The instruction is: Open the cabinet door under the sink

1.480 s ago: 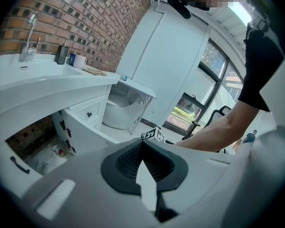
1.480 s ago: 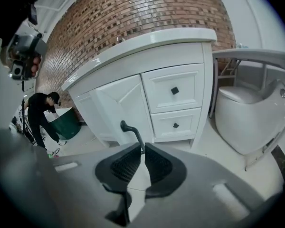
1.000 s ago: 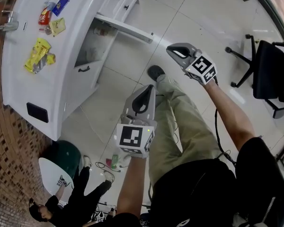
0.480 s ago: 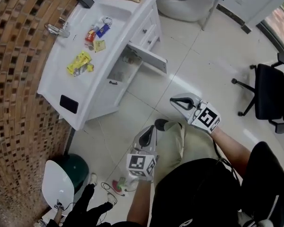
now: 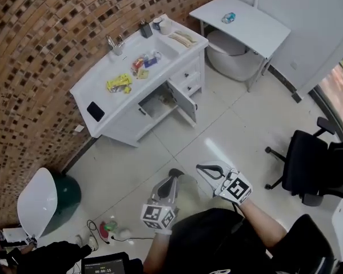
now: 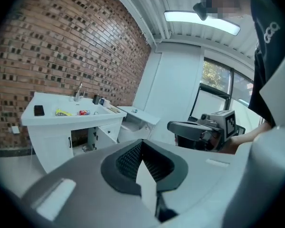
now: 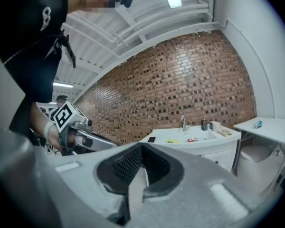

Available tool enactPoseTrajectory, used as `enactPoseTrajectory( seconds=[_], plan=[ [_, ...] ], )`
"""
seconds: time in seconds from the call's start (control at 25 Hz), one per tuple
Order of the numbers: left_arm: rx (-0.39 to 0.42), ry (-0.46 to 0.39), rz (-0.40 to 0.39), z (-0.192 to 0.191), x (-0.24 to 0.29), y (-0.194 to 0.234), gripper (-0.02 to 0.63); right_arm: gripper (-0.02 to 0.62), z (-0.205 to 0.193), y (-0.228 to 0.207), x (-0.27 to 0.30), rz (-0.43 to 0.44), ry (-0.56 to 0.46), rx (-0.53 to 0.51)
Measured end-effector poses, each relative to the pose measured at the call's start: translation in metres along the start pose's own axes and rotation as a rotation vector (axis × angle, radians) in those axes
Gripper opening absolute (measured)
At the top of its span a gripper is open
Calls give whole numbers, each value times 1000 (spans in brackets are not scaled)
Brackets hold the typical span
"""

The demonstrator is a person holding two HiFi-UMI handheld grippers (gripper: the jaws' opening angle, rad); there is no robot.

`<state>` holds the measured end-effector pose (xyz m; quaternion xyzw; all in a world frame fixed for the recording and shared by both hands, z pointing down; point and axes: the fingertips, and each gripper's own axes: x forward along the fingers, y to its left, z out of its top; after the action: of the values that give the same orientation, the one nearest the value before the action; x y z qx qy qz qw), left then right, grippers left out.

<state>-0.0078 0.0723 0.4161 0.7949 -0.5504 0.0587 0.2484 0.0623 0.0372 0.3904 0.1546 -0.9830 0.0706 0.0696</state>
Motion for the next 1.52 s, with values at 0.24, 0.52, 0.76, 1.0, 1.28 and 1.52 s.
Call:
enactPoseTrajectory(
  seconds=[0.24, 0.52, 0.76, 1.0, 1.28, 1.52],
  plan=[
    [55, -16, -136, -33, -19, -139, 15, -8, -40, 65, -133, -12, 193, -71],
    [52, -46, -128, -45, -50, -167, 15, -8, -23, 110, -153, 9, 178, -89],
    [129, -100, -126, -12, -61, -158, 15, -8, 17, 111, -117, 71, 111, -155],
    [110, -142, 19, 27, -83, -100, 15, -8, 83, 131, -67, 216, -39, -189],
    [61, -241, 216, 19, -108, -103, 15, -8, 68, 144, -95, 309, 16, -183],
    [134, -211, 177, 12, -100, -124, 15, -8, 60, 127, -105, 252, 38, -123]
  ],
)
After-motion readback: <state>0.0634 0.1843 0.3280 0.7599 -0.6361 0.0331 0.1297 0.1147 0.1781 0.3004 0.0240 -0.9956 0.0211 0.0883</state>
